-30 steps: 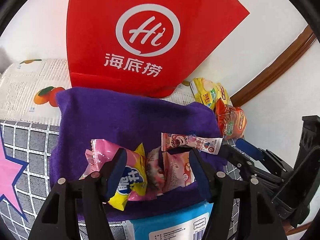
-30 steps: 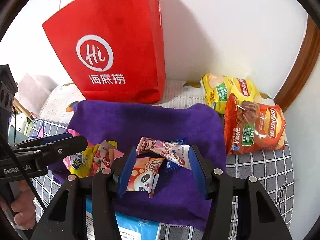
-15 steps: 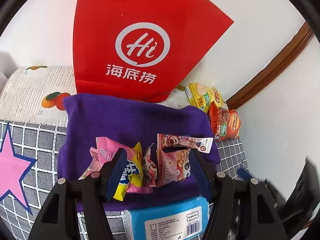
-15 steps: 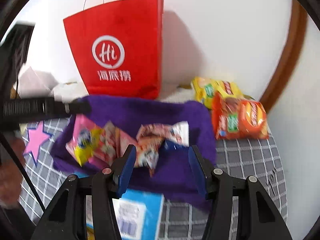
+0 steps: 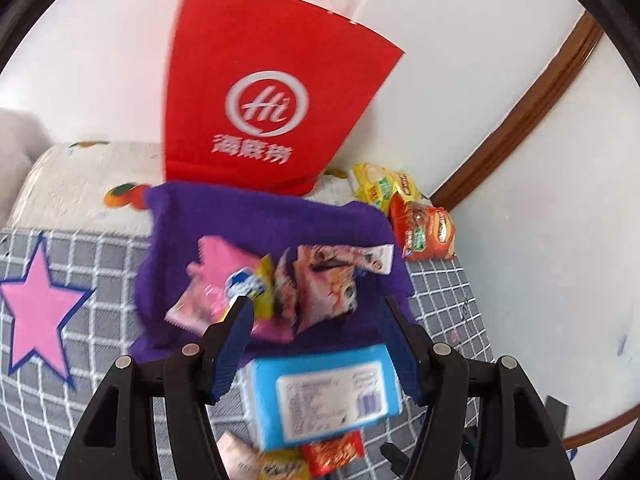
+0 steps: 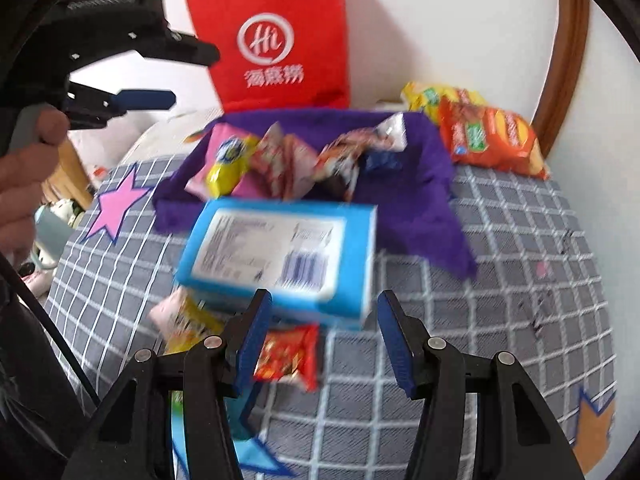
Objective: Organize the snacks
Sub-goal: 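Move both tools to the loose snacks beside the blue tissue box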
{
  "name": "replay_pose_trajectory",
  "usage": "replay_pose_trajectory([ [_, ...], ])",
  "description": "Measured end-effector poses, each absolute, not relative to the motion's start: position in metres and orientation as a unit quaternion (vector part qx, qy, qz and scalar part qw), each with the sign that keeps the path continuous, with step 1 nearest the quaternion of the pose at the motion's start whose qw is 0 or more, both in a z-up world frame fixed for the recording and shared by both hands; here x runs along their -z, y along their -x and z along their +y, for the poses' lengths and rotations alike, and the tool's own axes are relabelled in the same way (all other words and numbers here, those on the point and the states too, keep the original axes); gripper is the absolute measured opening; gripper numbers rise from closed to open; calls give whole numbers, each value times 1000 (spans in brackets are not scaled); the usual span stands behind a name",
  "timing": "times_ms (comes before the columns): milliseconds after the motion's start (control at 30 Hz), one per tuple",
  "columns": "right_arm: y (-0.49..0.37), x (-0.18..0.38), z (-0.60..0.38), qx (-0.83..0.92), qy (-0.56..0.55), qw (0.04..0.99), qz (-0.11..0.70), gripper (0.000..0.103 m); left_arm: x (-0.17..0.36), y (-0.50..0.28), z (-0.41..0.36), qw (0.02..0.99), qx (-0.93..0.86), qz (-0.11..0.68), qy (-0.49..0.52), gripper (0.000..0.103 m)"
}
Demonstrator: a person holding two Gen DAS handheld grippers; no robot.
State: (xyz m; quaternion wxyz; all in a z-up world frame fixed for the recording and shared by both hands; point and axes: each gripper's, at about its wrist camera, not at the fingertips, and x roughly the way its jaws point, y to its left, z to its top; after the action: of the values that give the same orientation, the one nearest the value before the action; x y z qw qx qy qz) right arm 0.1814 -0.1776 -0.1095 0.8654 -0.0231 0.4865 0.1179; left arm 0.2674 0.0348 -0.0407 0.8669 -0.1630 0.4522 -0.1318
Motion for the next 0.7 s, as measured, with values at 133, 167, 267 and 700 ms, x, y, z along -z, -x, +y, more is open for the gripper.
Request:
replay_pose_trajectory([
  [133,-172,132,-169,-130,16,850,509,55,47,-241,64,871,104,450,166,62],
  [167,-171,141,-165,-132,19,846,516,56,50,-237,69,871,98,451,168,62],
  [267,-170,158,-159,-130,27,838,530,59,61,-221,87,868,84,456,176,62],
  [700,-174,188,-128,-133,34,833,537,74,82,-184,123,861,73,463,200,62],
])
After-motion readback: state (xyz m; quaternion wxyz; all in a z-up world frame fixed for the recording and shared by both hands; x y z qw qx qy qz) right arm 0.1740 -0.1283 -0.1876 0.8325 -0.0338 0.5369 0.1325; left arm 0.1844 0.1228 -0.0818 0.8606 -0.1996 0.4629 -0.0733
